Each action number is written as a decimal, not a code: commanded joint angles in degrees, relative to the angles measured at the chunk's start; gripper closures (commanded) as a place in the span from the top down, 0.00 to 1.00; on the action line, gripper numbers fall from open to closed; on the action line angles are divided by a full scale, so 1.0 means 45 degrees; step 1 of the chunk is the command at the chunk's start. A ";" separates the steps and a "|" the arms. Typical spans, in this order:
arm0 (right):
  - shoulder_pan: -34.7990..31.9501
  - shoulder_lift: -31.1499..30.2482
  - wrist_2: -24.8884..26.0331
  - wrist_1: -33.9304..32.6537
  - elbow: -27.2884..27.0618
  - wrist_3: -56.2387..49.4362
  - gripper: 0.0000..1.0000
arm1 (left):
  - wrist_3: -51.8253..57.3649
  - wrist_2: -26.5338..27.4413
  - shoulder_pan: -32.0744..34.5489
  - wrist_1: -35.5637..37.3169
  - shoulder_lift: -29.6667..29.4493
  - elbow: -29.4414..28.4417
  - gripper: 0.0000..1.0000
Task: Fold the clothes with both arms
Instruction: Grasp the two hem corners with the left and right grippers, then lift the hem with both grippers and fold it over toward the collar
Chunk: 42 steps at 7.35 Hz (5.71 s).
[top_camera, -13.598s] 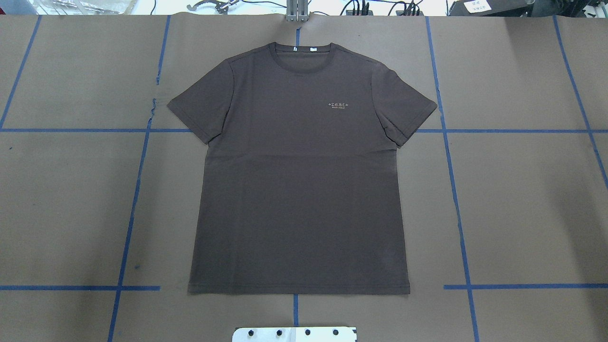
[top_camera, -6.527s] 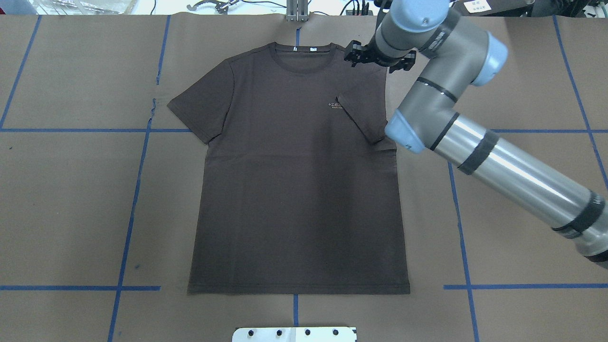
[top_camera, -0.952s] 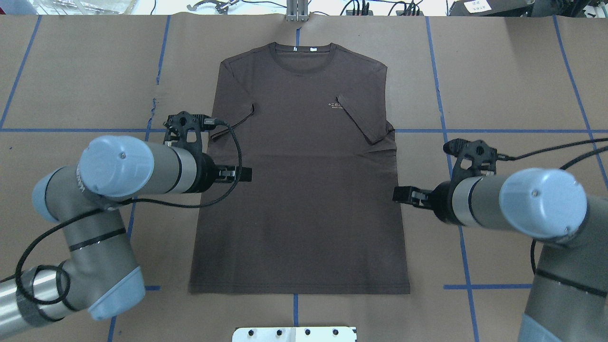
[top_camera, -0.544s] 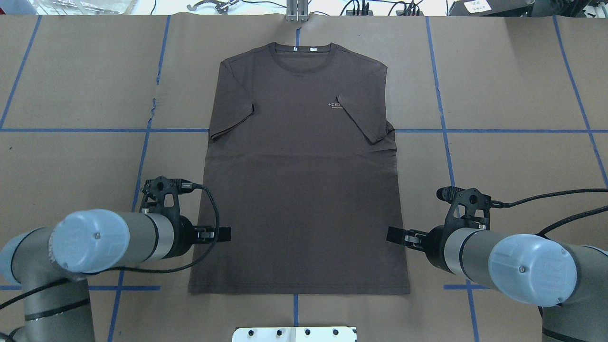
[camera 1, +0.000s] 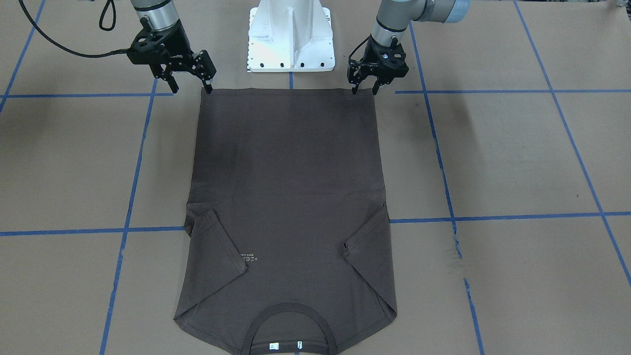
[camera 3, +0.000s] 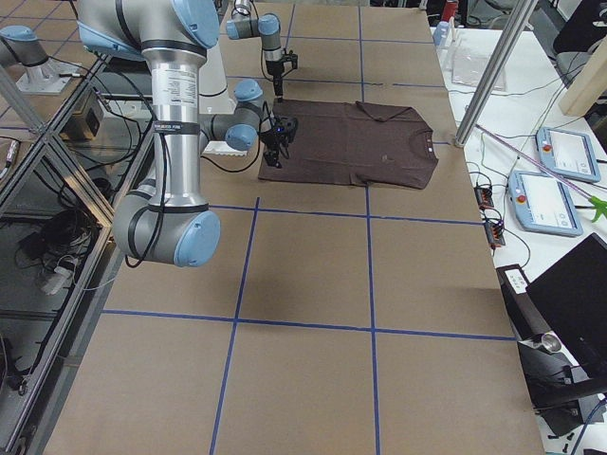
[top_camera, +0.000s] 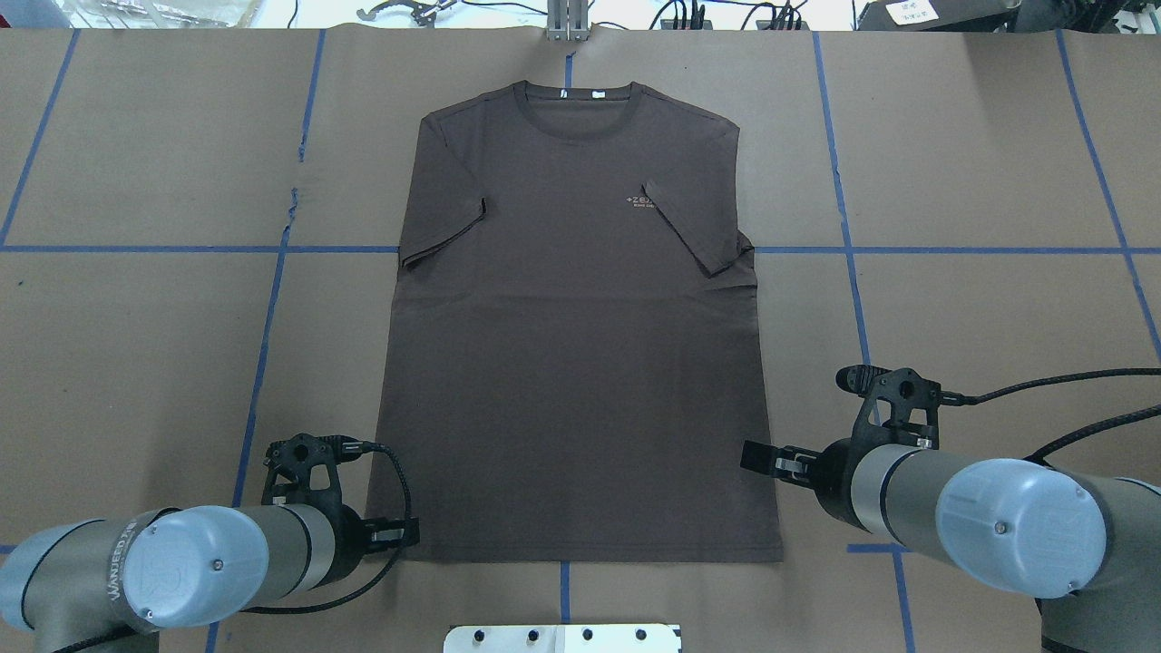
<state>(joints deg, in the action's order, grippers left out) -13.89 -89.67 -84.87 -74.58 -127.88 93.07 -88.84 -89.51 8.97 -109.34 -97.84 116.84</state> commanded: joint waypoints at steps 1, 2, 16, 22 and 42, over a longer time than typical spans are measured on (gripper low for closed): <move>0.0002 0.0006 0.0013 0.0011 -0.0001 0.0000 1.00 | -0.0042 0.0027 -0.0253 0.0059 0.0081 -0.0105 0.64; 0.0002 0.0006 0.0013 -0.0008 -0.0001 0.0000 1.00 | -0.0042 0.0027 -0.0293 0.0059 0.0140 -0.0106 0.63; 0.1777 -0.0307 0.0930 -0.0008 0.0876 0.2188 0.82 | -0.0023 0.0671 -0.0352 0.0118 0.0179 0.0011 0.00; 0.3065 -0.0151 0.1634 0.0011 0.1581 0.2575 0.60 | -0.0023 0.1062 -0.0352 0.0273 0.0179 0.0031 0.00; -0.6047 0.6253 -0.3972 -0.9561 -0.0442 -0.3607 0.00 | 0.7805 -0.3449 0.7318 0.8034 -0.5208 0.1467 0.00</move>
<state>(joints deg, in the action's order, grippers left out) -36.64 -63.58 -102.25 -118.42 -135.71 81.12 -57.38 -104.12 37.35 -70.78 -118.85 129.48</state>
